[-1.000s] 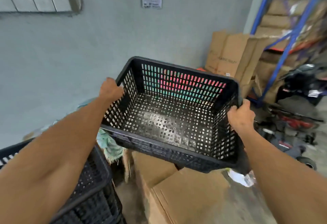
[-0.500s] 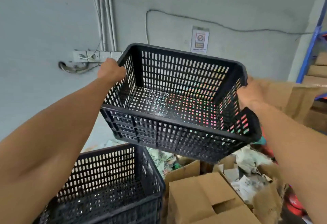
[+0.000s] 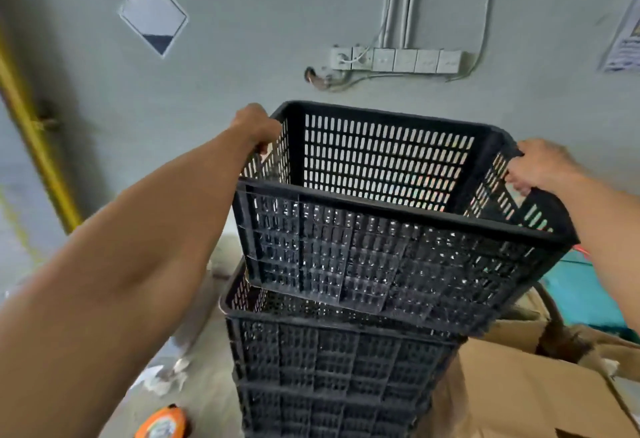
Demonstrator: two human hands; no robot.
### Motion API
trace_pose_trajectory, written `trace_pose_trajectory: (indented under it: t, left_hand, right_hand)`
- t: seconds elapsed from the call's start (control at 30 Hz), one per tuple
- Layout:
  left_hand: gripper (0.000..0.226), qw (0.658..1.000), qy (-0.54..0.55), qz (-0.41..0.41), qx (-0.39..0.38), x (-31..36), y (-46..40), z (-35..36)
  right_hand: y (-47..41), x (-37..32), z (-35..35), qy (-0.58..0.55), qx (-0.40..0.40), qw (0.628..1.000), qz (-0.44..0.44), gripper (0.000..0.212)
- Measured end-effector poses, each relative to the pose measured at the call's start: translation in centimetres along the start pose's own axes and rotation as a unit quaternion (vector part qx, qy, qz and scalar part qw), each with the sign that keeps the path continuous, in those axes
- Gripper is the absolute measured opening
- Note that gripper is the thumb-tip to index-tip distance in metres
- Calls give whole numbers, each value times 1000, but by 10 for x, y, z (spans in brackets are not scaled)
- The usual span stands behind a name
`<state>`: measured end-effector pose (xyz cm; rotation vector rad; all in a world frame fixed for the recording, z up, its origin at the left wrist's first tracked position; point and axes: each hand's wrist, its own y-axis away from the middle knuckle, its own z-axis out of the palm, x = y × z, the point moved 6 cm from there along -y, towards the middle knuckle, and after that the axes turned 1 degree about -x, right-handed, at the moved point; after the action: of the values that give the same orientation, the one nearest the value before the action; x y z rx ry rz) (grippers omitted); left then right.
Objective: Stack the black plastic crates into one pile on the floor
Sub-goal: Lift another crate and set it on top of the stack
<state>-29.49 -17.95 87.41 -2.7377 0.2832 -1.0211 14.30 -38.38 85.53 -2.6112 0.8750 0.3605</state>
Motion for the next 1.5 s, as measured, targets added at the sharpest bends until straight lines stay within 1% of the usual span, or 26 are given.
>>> trace_pose_trajectory:
  t: [0.13,0.27,0.4,0.53,0.63,0.7,0.8,0.93,1.07,1.13,1.2,1.27,1.4,1.5]
  left_hand:
    - [11,999,-20,-42,-10,-41,7,3]
    - [11,997,-33,-63,-8,-57,9,3]
    - [12,996,-62,-66,-11,-61,7,1]
    - [11,994,-95,-60,-4,-62,5,-1]
    - [9,993,-100,-55,1,-63,3,1]
    - [13,994,-102,-44,8,-61,1,5]
    - [17,992,-123,-19,-3,-59,-2,11]
    - [11,981,-187,16,-54,-62,-5,18]
    - [13,973,-213,35,-80,-62,-8,22]
    - [9,971,-221,33,-81,-61,-9,22]
    - [4,970,-228,34,-77,-59,-9,22]
    - [5,969,-233,31,-80,-56,-8,24]
    - [14,964,-245,19,-97,-54,-7,29]
    - [16,967,-241,29,-79,-59,-10,30]
  right_hand:
    - [-11,-20,31,-11,-31,999,-18,13]
    - [-19,-32,45,-51,-52,997,-22,17]
    - [-20,-42,50,-66,-56,996,-20,15]
    - [-23,-40,63,-107,-115,988,-2,16]
    - [-24,-34,65,-117,-138,983,14,16]
    - [-22,-31,66,-120,-158,980,21,21]
    - [-15,-30,64,-105,-167,980,26,24]
    - [-3,-33,55,-64,-131,989,28,23]
    - [9,-41,52,-24,-124,991,37,18]
    - [11,-44,52,15,-142,989,32,21]
    - [10,-44,54,16,-178,983,36,19]
    - [9,-43,52,44,-191,980,39,19]
    - [6,-46,53,97,-151,984,13,20]
    - [1,-49,58,117,-137,984,4,23]
